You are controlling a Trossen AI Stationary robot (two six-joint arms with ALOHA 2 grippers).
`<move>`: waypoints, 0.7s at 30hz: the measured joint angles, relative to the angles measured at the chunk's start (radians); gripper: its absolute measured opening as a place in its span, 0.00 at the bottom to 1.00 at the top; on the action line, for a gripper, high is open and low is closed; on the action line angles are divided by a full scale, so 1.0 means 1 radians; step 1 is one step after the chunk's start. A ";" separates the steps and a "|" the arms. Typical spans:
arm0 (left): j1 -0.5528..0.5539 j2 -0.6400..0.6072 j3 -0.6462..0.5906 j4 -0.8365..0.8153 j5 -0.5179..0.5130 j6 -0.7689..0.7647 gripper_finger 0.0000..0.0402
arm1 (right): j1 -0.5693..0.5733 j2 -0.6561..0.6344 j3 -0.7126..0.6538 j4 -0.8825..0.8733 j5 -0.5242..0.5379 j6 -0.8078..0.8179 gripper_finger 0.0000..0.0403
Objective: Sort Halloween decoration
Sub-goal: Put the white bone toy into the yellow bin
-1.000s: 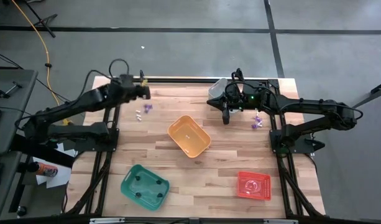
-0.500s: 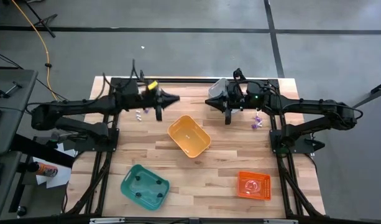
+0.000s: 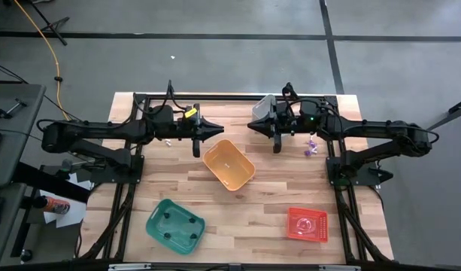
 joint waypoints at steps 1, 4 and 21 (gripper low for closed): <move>0.000 0.000 0.000 0.000 0.000 0.001 0.01 | 0.000 0.000 0.000 0.000 0.000 0.000 0.00; 0.000 0.000 0.000 0.000 0.000 0.001 0.01 | 0.000 0.000 0.000 -0.003 0.000 0.000 0.00; -0.024 0.251 0.094 -0.332 0.018 0.141 0.01 | -0.003 0.000 0.000 -0.024 0.000 0.000 0.00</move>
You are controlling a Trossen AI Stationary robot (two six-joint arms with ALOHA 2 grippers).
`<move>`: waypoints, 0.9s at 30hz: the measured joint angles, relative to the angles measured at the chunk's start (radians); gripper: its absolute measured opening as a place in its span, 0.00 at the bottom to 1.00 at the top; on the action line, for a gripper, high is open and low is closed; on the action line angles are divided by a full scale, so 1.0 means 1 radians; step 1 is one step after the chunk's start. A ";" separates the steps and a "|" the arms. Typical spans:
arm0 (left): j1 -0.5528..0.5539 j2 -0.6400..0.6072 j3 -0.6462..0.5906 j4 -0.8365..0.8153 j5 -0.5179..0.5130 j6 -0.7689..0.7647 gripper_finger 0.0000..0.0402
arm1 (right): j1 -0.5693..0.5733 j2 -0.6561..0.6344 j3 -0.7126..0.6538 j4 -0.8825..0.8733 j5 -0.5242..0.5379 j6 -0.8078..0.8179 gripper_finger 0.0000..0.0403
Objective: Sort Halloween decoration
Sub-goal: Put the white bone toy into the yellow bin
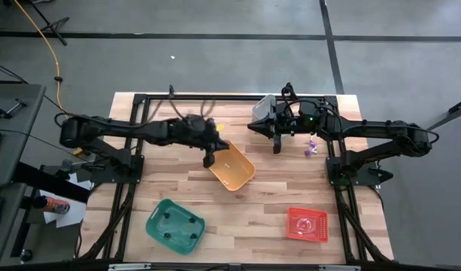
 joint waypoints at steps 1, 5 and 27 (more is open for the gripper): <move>-0.005 0.028 0.000 0.000 0.001 0.019 0.01 | 0.000 0.000 0.000 -0.001 0.001 0.000 0.00; -0.019 0.139 0.001 0.000 0.002 0.044 0.01 | 0.000 0.000 0.000 -0.013 0.008 0.003 0.00; -0.034 0.301 0.001 0.010 -0.025 0.016 0.05 | 0.000 0.000 0.000 -0.050 0.010 0.000 0.00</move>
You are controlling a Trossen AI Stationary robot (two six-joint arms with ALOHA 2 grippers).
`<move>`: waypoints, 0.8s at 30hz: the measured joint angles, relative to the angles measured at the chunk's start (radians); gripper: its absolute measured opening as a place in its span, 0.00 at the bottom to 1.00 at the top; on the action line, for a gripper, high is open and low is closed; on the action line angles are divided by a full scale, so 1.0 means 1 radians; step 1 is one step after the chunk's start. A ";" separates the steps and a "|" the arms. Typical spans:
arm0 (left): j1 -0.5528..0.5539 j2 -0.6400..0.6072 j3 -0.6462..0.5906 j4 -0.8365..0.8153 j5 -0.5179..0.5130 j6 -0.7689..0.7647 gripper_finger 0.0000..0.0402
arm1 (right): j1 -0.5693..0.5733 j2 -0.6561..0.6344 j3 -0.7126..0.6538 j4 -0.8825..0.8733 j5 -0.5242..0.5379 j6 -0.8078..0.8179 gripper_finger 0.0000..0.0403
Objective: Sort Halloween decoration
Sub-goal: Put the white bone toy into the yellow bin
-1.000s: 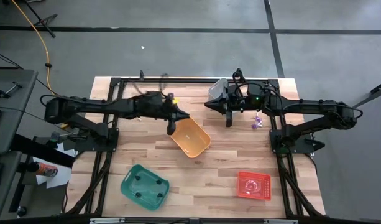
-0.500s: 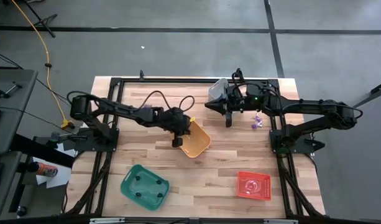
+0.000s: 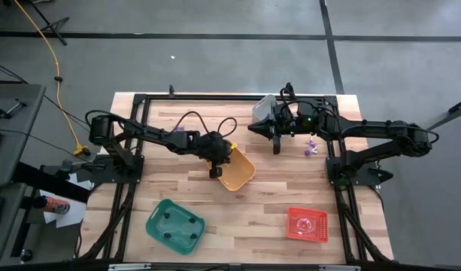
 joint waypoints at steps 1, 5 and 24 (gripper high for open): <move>0.000 0.000 0.000 0.000 0.000 -0.008 0.07 | 0.000 0.000 0.000 0.000 0.000 0.000 0.00; 0.000 -0.009 0.000 -0.005 -0.006 -0.038 0.17 | 0.000 0.000 0.000 0.000 0.000 0.000 0.00; 0.177 -0.479 0.151 -0.225 -0.032 -0.016 0.40 | 0.000 0.000 0.000 -0.006 0.000 -0.001 0.00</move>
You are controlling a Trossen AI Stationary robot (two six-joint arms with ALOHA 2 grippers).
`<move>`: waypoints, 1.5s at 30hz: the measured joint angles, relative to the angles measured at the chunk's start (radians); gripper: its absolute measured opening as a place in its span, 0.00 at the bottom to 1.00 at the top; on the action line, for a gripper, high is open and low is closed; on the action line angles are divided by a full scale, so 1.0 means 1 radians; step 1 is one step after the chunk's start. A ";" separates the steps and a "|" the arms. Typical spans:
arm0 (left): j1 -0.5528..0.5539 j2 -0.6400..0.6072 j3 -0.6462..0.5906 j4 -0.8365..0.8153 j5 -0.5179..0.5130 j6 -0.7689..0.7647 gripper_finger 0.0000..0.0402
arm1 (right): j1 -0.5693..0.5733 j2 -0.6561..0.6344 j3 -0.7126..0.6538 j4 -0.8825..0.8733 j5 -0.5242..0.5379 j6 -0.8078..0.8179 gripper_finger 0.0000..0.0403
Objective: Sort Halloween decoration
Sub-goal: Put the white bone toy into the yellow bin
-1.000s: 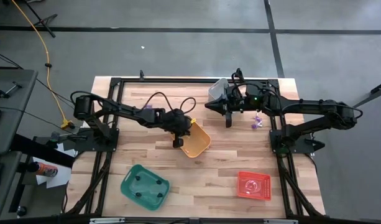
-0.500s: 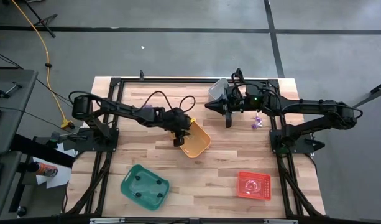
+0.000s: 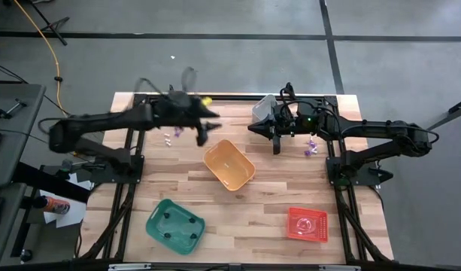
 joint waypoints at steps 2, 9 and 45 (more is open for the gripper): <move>0.003 -0.071 -0.010 0.040 0.005 -0.001 0.39 | 0.000 0.000 0.000 0.000 0.000 -0.005 0.00; -0.030 -0.264 -0.189 0.284 0.060 -0.058 0.23 | 0.000 0.000 0.000 0.001 0.000 -0.024 0.00; 0.033 -0.360 -0.444 0.586 0.045 -0.219 0.00 | 0.000 -0.001 0.000 0.009 0.103 -0.021 0.00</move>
